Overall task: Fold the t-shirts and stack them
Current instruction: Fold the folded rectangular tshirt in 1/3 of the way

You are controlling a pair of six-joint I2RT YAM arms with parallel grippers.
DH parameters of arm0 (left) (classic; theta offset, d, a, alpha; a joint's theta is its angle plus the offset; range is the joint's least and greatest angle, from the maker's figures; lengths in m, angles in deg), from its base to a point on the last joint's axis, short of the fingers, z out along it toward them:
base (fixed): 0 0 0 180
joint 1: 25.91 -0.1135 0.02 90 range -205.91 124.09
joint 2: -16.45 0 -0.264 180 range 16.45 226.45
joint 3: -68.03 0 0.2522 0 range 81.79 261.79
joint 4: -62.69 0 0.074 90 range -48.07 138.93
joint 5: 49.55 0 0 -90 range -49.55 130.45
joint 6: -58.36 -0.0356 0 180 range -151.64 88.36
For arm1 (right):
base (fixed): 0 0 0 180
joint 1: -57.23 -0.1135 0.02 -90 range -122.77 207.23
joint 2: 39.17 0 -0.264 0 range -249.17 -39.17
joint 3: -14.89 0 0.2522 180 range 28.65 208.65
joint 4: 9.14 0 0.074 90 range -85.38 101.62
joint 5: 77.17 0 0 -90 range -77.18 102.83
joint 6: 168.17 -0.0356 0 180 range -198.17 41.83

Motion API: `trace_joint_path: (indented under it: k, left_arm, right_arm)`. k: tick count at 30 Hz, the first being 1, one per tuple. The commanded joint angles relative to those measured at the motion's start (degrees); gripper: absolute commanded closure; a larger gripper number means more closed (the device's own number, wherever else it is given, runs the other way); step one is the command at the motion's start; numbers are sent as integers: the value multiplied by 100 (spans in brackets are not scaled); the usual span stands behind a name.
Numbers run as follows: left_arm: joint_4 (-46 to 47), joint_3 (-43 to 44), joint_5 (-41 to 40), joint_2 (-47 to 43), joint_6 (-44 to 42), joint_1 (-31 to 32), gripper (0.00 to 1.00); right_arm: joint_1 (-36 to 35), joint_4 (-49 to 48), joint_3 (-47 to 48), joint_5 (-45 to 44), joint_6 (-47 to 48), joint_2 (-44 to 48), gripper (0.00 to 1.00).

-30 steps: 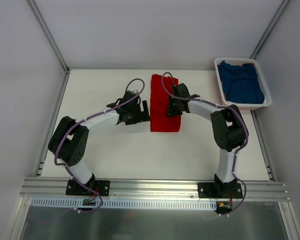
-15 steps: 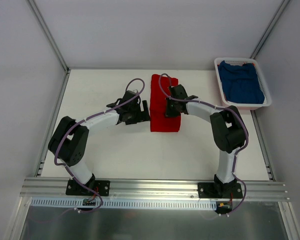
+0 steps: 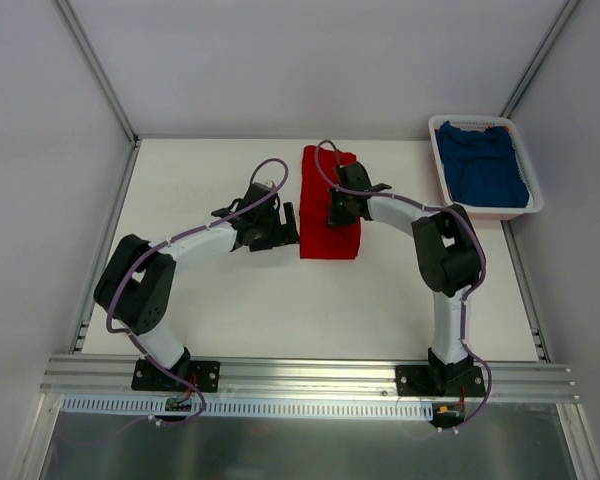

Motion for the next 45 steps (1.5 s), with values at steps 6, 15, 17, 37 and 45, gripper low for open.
trace_joint_path:
  k: [6,15,17,37,45]
  left_arm:
    - [95,-57,-123,-193,-30,-43,18]
    - [104,-101,-105,-228,-39,-43,18]
    - [113,-110,-97,-210,-30,-35,18]
    - [122,-31,-9,-140,-4,-26,18]
    - [139,-48,18,-105,-4,1,18]
  right_arm:
    - [203,168,658,-231,347,-87,100]
    - [546,300,1247,-416,488,-289,100]
    - [607,370,1511,-486,549,-412,100]
    - [1056,371,415,-653,454,606,63]
    - [749,282,-299,-750,471,1178,64]
